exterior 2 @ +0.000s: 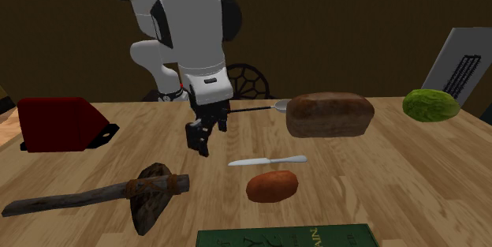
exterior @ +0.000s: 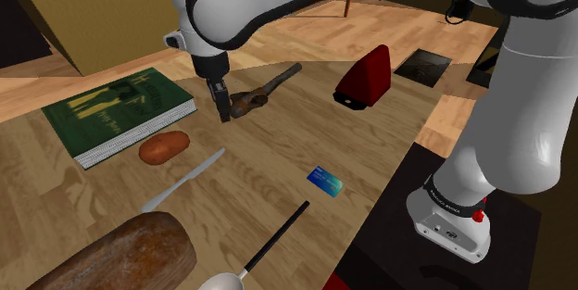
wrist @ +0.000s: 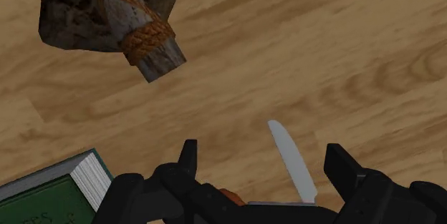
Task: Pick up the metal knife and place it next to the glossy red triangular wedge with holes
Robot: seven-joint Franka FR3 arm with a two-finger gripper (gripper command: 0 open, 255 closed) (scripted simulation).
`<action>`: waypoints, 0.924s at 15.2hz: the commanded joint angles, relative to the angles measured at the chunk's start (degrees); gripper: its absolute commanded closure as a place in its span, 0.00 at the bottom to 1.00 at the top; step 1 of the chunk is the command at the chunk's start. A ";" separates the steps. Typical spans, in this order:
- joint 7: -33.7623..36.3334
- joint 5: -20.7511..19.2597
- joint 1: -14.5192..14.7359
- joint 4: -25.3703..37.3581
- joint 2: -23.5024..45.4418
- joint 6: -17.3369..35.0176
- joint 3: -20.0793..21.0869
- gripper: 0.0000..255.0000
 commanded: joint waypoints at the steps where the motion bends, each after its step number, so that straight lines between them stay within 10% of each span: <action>1: -2.14 -1.17 1.33 1.85 2.38 0.46 1.08 0.00; 14: -11.66 -7.78 8.46 7.87 13.49 4.79 5.51 0.00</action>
